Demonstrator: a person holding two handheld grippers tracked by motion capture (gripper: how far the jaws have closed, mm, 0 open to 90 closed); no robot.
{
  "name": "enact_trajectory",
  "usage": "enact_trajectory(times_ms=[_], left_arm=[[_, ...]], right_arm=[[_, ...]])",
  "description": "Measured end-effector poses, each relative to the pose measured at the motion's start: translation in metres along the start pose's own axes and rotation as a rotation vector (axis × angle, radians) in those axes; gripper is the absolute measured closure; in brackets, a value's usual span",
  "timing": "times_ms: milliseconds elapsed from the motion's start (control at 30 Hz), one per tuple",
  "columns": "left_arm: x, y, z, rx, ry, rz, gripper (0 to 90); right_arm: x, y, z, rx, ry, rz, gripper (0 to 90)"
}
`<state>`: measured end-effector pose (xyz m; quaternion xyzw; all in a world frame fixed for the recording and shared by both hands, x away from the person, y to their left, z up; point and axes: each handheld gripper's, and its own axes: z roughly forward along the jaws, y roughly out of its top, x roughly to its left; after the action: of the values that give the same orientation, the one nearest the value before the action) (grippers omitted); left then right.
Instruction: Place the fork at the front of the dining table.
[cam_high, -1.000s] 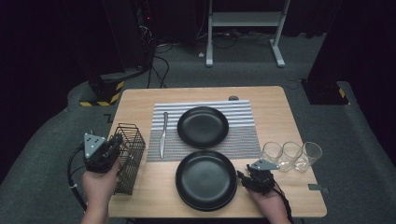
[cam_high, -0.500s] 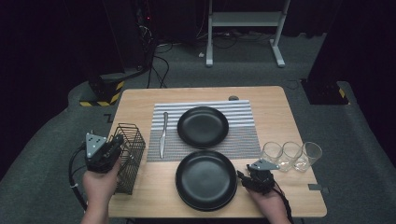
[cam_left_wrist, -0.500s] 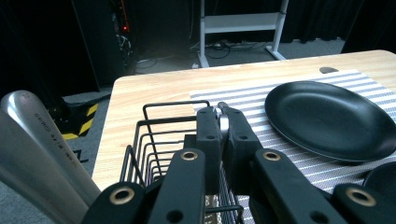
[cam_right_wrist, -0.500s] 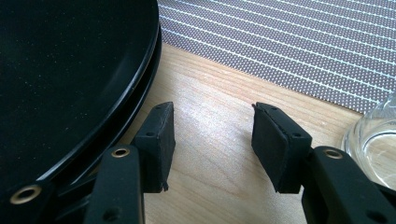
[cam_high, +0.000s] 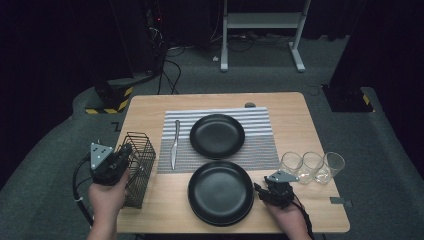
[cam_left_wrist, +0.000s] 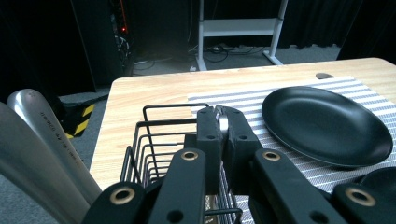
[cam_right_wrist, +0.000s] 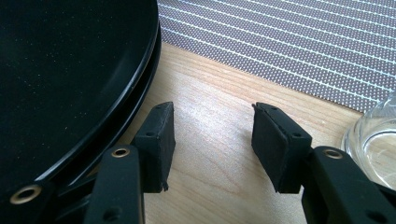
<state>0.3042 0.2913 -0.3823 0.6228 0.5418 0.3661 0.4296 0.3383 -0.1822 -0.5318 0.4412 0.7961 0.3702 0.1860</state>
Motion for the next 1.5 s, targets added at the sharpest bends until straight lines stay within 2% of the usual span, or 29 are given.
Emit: enact_trajectory(times_ms=[367, 467, 833, 1200, 1500], left_arm=[[-0.002, 0.000, -0.001, -0.003, 0.007, -0.012, 86.1], [-0.008, 0.000, 0.000, 0.000, 0.023, 0.016, 86.1], [-0.002, 0.004, -0.005, -0.040, 0.023, -0.007, 86.1], [-0.003, 0.007, -0.010, -0.104, 0.028, -0.005, 86.1], [-0.008, 0.002, -0.020, -0.210, 0.041, 0.006, 86.2]], right_arm=[[0.000, 0.000, 0.000, -0.001, 0.000, 0.000, 49.0], [0.000, 0.000, 0.000, 0.000, 0.001, 0.000, 49.0], [0.000, 0.000, 0.000, -0.003, 0.001, -0.001, 48.9], [0.000, 0.000, 0.000, -0.002, -0.001, 0.000, 48.9], [0.000, 0.000, 0.000, -0.004, 0.001, 0.001, 49.0]])
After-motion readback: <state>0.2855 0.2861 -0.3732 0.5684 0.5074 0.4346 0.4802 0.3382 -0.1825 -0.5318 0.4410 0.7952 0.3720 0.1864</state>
